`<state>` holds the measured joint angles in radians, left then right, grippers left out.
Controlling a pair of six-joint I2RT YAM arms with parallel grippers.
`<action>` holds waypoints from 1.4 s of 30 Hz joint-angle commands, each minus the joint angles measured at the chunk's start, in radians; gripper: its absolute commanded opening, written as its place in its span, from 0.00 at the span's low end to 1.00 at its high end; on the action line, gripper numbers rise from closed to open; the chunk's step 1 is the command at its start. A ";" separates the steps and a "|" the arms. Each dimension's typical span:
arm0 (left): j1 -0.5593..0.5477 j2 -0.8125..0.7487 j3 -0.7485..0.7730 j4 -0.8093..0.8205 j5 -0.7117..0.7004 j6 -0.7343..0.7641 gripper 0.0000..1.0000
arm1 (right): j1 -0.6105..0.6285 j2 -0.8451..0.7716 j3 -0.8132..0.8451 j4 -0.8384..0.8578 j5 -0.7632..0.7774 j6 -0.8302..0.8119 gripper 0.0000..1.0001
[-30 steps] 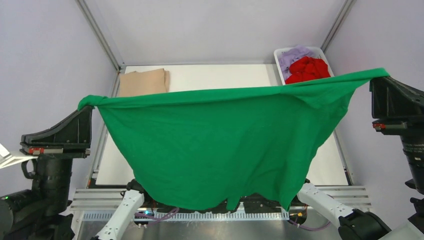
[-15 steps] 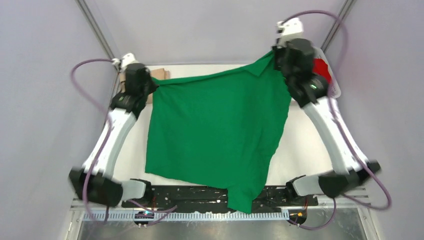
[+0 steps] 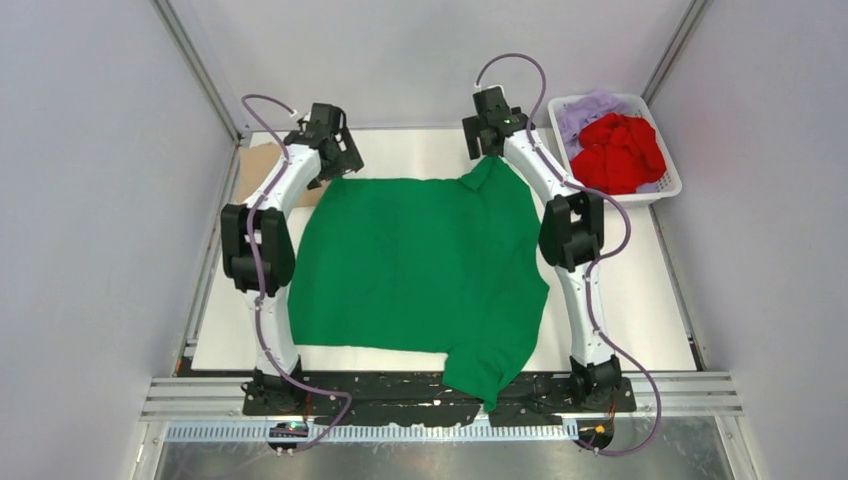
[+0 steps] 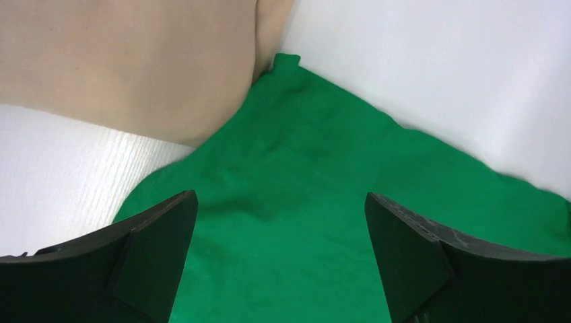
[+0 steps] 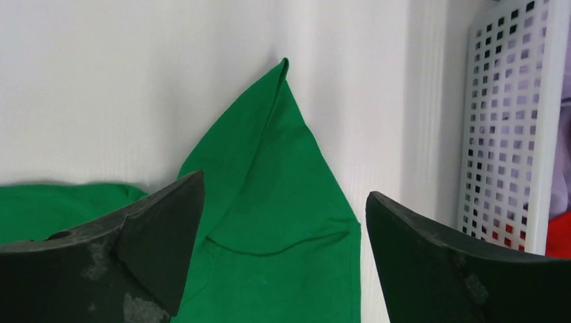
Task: Fold and stack the t-shirts
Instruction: Flatten out the tshirt
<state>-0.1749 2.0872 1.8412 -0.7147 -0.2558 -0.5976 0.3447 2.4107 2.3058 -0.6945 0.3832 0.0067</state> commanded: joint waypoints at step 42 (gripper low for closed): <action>-0.376 -0.488 -1.060 0.477 0.528 -0.253 0.99 | -0.244 -0.883 -1.587 0.199 -0.353 0.449 0.95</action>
<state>-0.4782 1.5848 0.8371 -0.2226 0.1986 -0.7818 0.1764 1.5196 0.8036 -0.3496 -0.1066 0.4984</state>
